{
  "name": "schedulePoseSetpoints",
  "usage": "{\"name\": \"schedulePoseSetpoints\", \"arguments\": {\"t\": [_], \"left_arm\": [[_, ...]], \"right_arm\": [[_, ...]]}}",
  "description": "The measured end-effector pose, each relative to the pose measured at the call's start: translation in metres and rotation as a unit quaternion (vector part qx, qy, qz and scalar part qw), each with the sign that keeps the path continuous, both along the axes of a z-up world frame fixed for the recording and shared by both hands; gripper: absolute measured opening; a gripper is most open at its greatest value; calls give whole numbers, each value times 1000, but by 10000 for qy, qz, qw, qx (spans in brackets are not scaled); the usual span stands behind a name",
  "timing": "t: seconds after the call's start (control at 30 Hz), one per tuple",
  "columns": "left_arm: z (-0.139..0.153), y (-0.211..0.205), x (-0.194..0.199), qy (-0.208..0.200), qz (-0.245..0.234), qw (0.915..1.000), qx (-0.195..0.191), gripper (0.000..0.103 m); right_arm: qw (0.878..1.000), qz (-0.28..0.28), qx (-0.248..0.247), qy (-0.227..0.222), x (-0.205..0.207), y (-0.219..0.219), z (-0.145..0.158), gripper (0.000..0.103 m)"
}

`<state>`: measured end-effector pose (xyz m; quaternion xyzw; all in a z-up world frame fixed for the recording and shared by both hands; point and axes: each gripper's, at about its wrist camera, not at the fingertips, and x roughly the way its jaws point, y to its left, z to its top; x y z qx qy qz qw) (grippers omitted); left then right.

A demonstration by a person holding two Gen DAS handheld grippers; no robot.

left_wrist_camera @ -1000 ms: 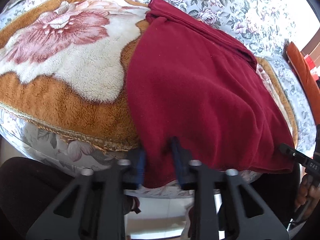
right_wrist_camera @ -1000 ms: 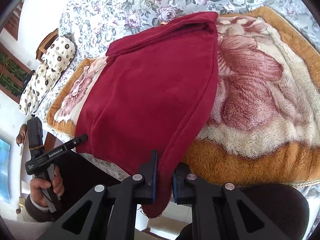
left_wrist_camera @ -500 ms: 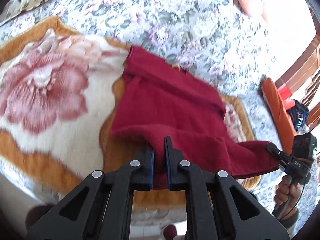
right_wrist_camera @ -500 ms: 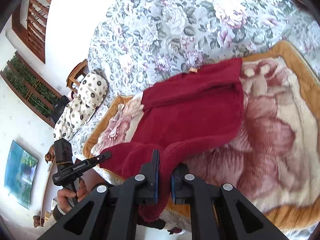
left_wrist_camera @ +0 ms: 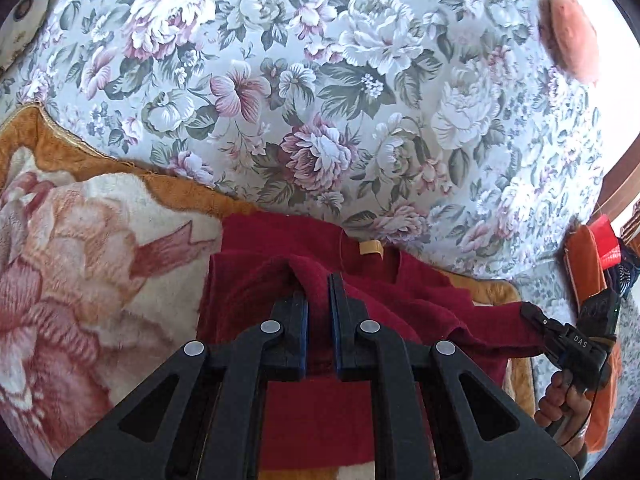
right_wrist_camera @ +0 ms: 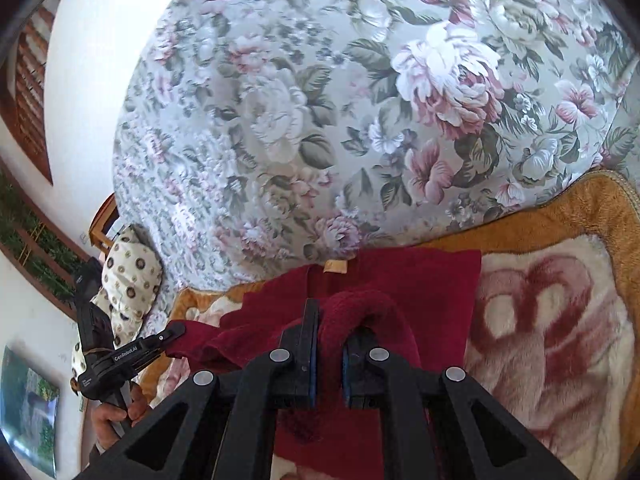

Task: Fold small clothes
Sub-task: 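Grasp the hem with both grippers and lift it toward the collar, then lay the hem over the collar and open both grippers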

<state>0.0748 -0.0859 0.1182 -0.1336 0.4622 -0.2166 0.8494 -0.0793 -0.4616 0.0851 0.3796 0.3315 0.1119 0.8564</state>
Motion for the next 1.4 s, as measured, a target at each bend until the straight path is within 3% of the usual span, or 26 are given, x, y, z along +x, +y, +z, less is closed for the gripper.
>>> {"name": "schedulePoseSetpoints", "arguments": {"t": [0.13, 0.2, 0.27, 0.33, 0.37, 0.4, 0.5, 0.57, 0.63, 0.73, 0.9, 1.07, 1.1, 1.13, 1.23, 1.4], "left_arm": [[-26, -17, 31, 260, -60, 9989, 378, 9], [-27, -16, 38, 309, -57, 9989, 354, 9], [-23, -10, 42, 287, -85, 9995, 112, 17], [-13, -4, 43, 211, -6, 9998, 0, 36], [-7, 0, 43, 91, 111, 9999, 17, 58], [0, 5, 42, -62, 218, 9997, -24, 67], [19, 18, 38, -269, 354, 9987, -236, 70], [26, 18, 32, -368, 255, 9989, -141, 70], [27, 10, 22, -503, 75, 9987, 82, 70], [13, -12, 11, -538, -237, 9976, 374, 70], [-33, -44, 19, -162, -295, 9947, 967, 70], [-69, -46, 40, 19, 147, 9868, 1615, 70], [-75, -44, 44, 85, 201, 9848, 1720, 70], [-82, -43, 46, 175, 200, 9840, 1764, 70], [-88, -36, 45, 238, 199, 9863, 1619, 70], [-75, -23, 25, 60, 202, 9885, 1501, 70]], "right_arm": [[9964, -88, -379, 747, 40, -10, -42, 11], [9972, -49, -359, 656, 40, -12, -44, 13], [9989, -89, -226, 402, 33, -17, -36, 21], [9994, -165, -132, 269, 31, -23, -27, 29], [9993, -183, -150, 281, 32, -24, -24, 29], [9991, -192, -225, 310, 32, -25, -18, 29], [9975, -529, -458, 92, 21, -30, -1, 32], [9961, -762, -455, -27, 11, -38, 10, 33], [9960, -579, -659, -152, 4, -30, 20, 33], [9904, -62, -1375, -142, 5, 4, 23, 33], [9807, 341, -1882, 398, 40, 44, -13, 33], [9673, 168, -2366, 900, 87, 50, -50, 33], [9626, 241, -2430, 1174, 99, 51, -63, 33], [9603, 266, -2424, 1357, 105, 50, -71, 33], [9595, 183, -2489, 1304, 104, 49, -64, 33], [9641, 210, -2430, 1052, 67, 50, -38, 33]]}}
